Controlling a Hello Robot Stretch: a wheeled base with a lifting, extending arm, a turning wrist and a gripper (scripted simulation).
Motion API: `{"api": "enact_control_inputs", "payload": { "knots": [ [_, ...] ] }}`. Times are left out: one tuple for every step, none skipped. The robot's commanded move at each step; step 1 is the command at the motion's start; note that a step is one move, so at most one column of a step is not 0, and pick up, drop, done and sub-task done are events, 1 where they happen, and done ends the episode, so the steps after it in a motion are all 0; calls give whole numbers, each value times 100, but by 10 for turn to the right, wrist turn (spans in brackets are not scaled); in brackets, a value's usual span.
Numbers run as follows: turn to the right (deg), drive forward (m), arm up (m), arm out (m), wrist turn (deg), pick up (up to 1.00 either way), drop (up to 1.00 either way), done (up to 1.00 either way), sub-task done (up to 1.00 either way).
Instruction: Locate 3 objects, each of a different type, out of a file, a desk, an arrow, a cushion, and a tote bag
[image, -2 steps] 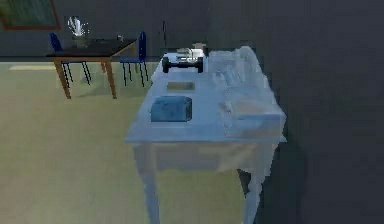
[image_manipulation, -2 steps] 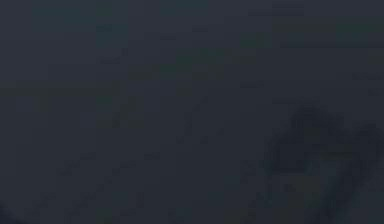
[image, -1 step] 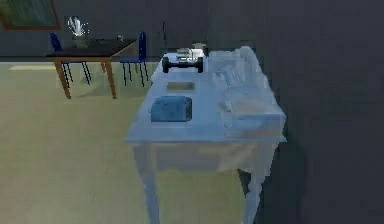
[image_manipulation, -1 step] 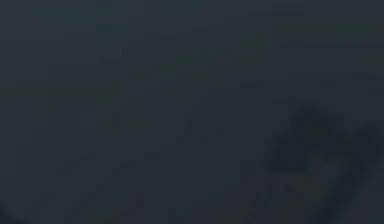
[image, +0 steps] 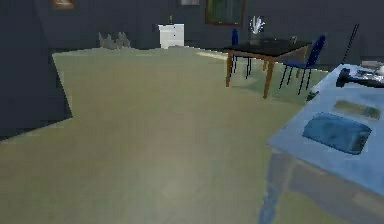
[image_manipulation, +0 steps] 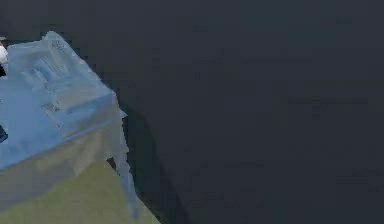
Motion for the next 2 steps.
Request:
{"api": "enact_control_inputs", "payload": {
  "knots": [
    [-450, 0, 0, 0, 0, 0, 0, 0, 0],
    [0, 5, 0, 0, 0, 0, 0, 0, 0]
  ]
}}
